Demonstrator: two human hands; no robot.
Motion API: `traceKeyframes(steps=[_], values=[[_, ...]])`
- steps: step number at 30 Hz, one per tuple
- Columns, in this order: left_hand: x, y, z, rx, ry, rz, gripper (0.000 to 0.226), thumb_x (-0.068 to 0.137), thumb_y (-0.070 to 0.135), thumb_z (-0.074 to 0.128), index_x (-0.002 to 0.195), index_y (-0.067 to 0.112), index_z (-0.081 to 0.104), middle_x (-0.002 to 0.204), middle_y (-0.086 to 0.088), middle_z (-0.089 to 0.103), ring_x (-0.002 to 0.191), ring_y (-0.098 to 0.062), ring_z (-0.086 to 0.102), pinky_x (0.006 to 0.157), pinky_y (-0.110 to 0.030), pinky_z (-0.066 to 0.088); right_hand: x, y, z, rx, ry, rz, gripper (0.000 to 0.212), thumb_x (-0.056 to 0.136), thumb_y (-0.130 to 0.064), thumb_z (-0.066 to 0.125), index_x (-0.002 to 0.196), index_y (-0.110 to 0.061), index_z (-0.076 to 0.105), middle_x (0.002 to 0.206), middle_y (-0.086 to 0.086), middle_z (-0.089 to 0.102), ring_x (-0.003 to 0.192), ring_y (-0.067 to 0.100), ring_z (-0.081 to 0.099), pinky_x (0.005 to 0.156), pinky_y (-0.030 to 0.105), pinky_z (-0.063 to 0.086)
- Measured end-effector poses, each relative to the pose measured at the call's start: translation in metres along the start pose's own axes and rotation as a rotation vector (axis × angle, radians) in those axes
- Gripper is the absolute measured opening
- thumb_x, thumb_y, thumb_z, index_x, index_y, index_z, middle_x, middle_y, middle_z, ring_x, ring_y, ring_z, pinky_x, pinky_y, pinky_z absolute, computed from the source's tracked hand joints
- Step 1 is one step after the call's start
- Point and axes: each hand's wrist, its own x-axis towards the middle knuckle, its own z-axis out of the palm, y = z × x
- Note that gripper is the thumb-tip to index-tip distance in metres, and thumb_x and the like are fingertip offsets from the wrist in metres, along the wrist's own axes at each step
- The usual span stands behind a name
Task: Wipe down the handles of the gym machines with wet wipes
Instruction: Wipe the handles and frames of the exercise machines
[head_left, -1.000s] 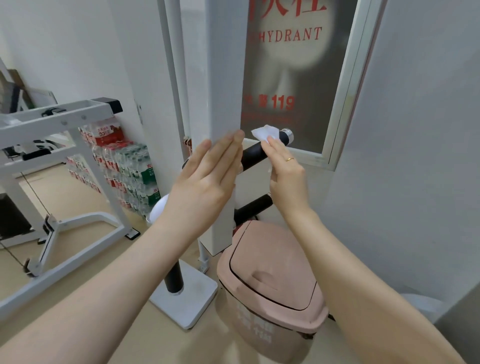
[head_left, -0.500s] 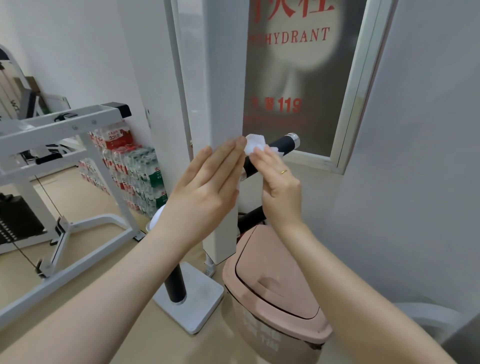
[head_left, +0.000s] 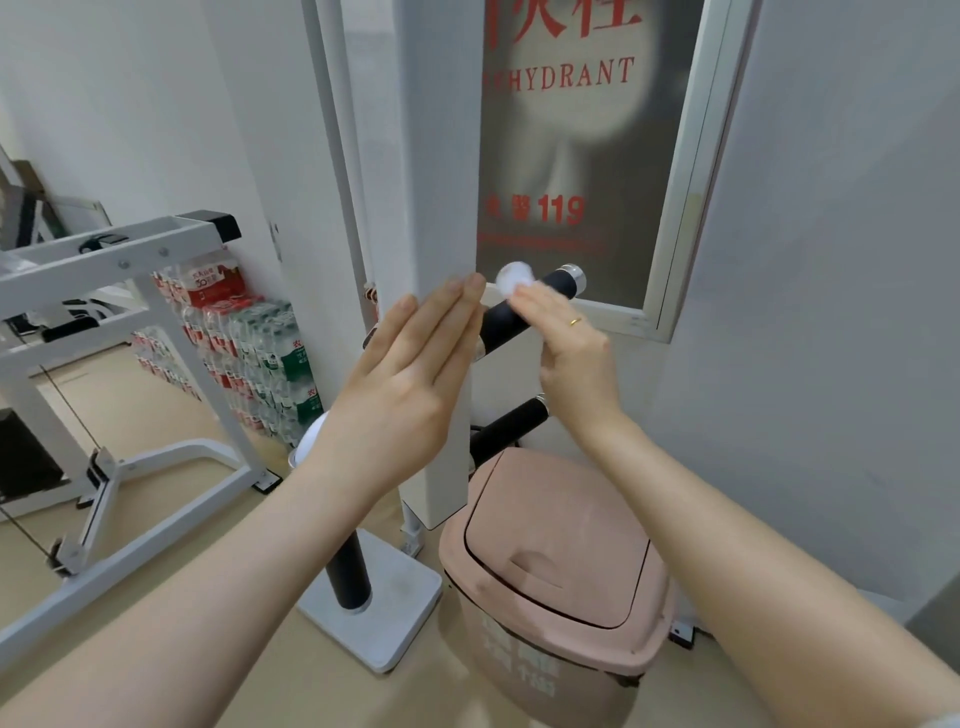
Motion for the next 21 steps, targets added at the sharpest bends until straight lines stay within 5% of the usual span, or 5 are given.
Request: traceKeyframes(steps=[7, 10, 15, 18, 21], values=[[0.002, 0.004, 0.0, -0.017, -0.03, 0.017, 0.043, 0.096, 0.0, 0.022, 0.131, -0.006, 0.045, 0.141, -0.018, 0.042, 0.134, -0.028, 0.03, 0.116, -0.038, 0.012, 0.014, 0.0, -0.004, 0.198, 0.176, 0.482, 0.047, 0.09, 0.012, 0.038, 0.129, -0.009, 0.054, 0.135, 0.004, 0.053, 0.13, 0.016, 0.044, 0.106, 0.013, 0.027], [0.0, 0.005, -0.002, -0.021, -0.031, 0.009, 0.044, 0.095, -0.001, 0.022, 0.133, -0.006, 0.044, 0.143, -0.018, 0.041, 0.135, -0.028, 0.029, 0.116, -0.039, 0.012, 0.007, -0.014, -0.004, 0.328, 0.199, 0.604, 0.044, 0.093, 0.006, 0.038, 0.129, -0.013, 0.054, 0.135, 0.0, 0.053, 0.127, 0.01, 0.045, 0.1, 0.003, 0.029], [0.0, 0.004, 0.001, -0.032, -0.042, -0.009, 0.044, 0.09, -0.004, 0.029, 0.131, -0.007, 0.046, 0.142, -0.019, 0.041, 0.135, -0.028, 0.028, 0.116, -0.037, 0.008, -0.029, -0.061, 0.001, 0.657, 0.107, 0.702, 0.045, 0.093, 0.001, 0.041, 0.13, -0.021, 0.053, 0.132, -0.012, 0.054, 0.124, 0.004, 0.048, 0.106, 0.021, 0.035], [0.0, 0.002, 0.003, -0.037, -0.038, -0.023, 0.046, 0.088, -0.006, 0.029, 0.131, -0.007, 0.047, 0.142, -0.018, 0.041, 0.135, -0.028, 0.028, 0.116, -0.036, 0.008, -0.025, -0.061, -0.001, 0.796, 0.138, 0.837, 0.043, 0.094, 0.001, 0.042, 0.13, -0.019, 0.053, 0.119, -0.02, 0.054, 0.105, -0.01, 0.052, 0.089, 0.002, 0.036], [0.0, 0.003, 0.002, -0.045, -0.049, -0.018, 0.047, 0.09, -0.005, 0.024, 0.131, -0.007, 0.046, 0.142, -0.018, 0.041, 0.135, -0.028, 0.028, 0.117, -0.036, 0.007, -0.005, -0.046, -0.004, 0.77, 0.224, 0.993, 0.038, 0.097, -0.005, 0.042, 0.129, -0.021, 0.054, 0.122, -0.015, 0.054, 0.107, 0.001, 0.051, 0.086, 0.01, 0.034]])
